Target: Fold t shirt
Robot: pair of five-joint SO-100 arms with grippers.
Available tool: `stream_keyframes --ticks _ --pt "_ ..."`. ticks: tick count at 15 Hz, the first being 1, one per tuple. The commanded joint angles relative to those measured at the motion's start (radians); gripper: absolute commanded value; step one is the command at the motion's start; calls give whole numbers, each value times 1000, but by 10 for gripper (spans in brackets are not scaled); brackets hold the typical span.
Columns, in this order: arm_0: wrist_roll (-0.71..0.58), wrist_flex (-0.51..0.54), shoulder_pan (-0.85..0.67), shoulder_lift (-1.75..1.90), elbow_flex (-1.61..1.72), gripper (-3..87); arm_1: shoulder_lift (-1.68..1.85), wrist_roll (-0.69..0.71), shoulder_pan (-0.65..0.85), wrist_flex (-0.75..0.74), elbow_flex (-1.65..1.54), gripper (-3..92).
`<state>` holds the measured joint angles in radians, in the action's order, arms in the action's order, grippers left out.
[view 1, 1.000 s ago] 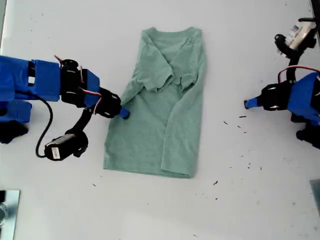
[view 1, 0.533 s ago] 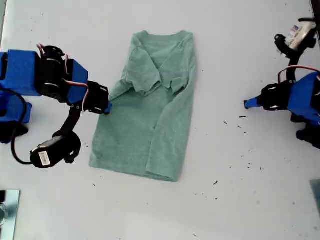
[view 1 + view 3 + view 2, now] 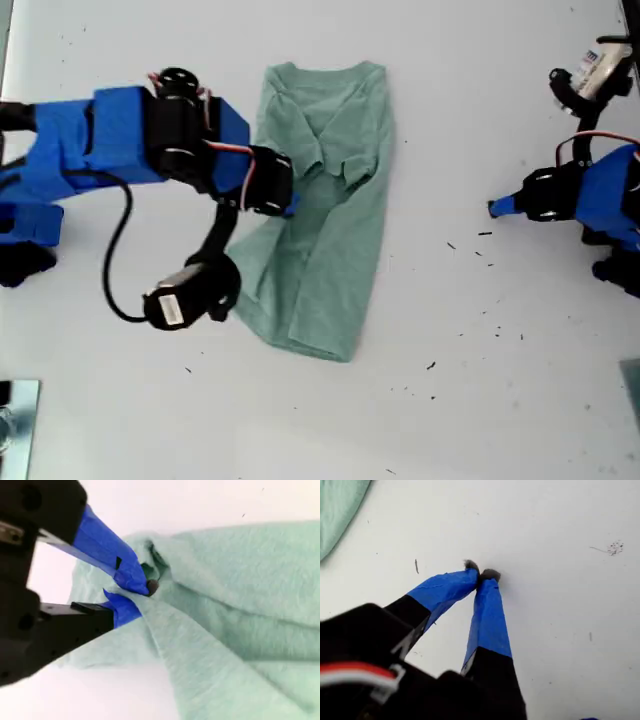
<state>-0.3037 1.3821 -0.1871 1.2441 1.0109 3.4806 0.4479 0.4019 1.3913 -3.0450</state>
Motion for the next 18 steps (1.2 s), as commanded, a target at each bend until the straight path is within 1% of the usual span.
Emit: stream_keyframes --ticks 1,2,3,4,6,7,8,9,10,13,14,16,17,18 --pt "-21 -244 81 -75 -114 4 11 -8 -8 3 -34 23" --pt "-15 -311 117 -98 -114 115 11 -8 -8 3 -34 23" --pt "-29 -350 133 -153 -114 169 11 -8 -8 3 -34 23" --pt "-32 -339 126 -255 -129 178 11 -8 -5 3 -34 23" --pt "-35 -284 95 -419 -132 217 12 -9 -6 3 -34 23" --pt "-80 -253 66 -454 -135 219 12 -11 -8 3 -34 23" --pt "-89 -181 38 -443 -135 225 12 -9 -9 3 -34 23" --pt "-86 -75 14 -353 -135 228 14 -9 -9 3 -34 23" --pt "-89 2 5 -187 -130 225 14 -11 -11 3 -34 23" --pt "-92 115 -58 371 -117 202 14 -9 -9 3 -34 23" --pt "-121 140 -87 502 -75 181 14 -9 -9 3 -34 23" --pt "-150 150 -74 657 9 166 14 -8 -9 3 -34 23" --pt "-109 146 -64 726 158 134 14 -8 -9 3 -34 23" --pt "-29 109 -58 836 408 38 14 -8 -9 3 -34 23"
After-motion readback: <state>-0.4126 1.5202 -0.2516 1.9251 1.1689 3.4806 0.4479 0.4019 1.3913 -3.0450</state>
